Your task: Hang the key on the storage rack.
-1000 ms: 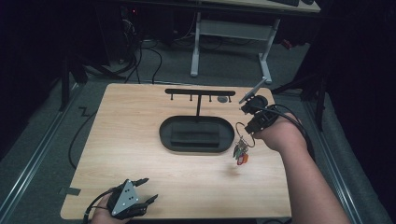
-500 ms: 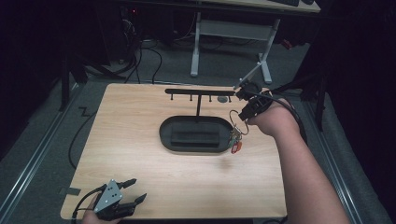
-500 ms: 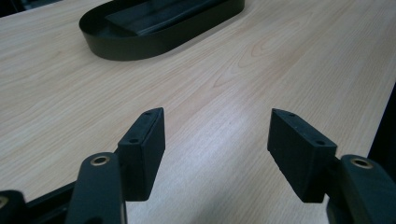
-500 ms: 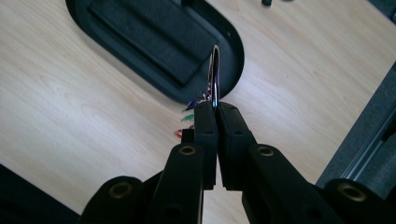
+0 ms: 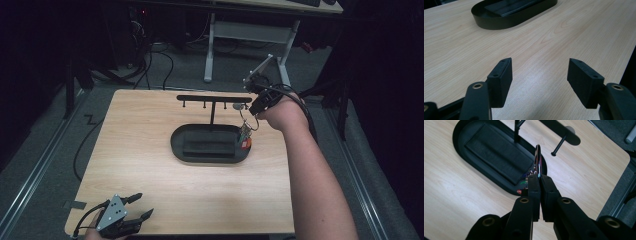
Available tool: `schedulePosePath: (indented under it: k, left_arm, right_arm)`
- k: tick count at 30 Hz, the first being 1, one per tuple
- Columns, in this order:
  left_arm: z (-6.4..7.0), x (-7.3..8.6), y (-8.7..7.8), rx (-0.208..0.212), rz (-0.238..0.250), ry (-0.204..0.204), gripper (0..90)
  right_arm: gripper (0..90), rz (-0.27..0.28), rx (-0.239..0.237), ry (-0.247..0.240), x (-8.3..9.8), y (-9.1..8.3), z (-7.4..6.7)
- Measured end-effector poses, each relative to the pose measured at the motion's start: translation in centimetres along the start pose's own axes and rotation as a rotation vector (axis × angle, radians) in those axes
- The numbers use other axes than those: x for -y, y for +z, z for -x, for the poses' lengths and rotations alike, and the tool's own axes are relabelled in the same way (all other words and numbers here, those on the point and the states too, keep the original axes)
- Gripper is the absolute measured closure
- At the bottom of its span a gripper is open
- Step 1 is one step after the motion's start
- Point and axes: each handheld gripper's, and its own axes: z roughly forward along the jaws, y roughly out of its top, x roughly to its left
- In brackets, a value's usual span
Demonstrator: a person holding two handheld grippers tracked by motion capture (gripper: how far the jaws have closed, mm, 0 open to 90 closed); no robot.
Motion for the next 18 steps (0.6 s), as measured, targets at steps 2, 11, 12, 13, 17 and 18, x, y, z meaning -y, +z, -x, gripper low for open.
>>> schedulePosePath:
  k: [2,11,12,13,17,18]
  left_arm:
    - [0.0,0.0,0.0,0.003,-0.005,0.005,37.4]
    - [0.2,-0.1,0.4,0.008,-0.011,0.023,37.4]
    - [0.2,-0.1,0.4,0.010,-0.016,0.026,37.4]
    - [0.2,-0.1,0.5,0.010,-0.016,0.028,37.4]
    - [0.3,-0.1,0.6,0.012,-0.021,0.036,37.4]
    - [0.3,-0.1,0.6,0.012,-0.023,0.038,37.5]
  right_arm:
    - [88.1,-0.004,0.003,0.009,-0.3,0.4,0.3]
    - [88.0,-0.005,0.000,0.048,-0.9,2.4,2.1]
    - [87.9,-0.007,-0.007,0.053,-0.9,2.7,2.3]
    - [87.9,-0.007,-0.009,0.057,-0.8,3.0,2.5]
    - [87.9,-0.012,-0.014,0.074,-0.7,4.1,3.2]
    - [87.9,-0.012,-0.016,0.082,-0.6,4.3,3.2]
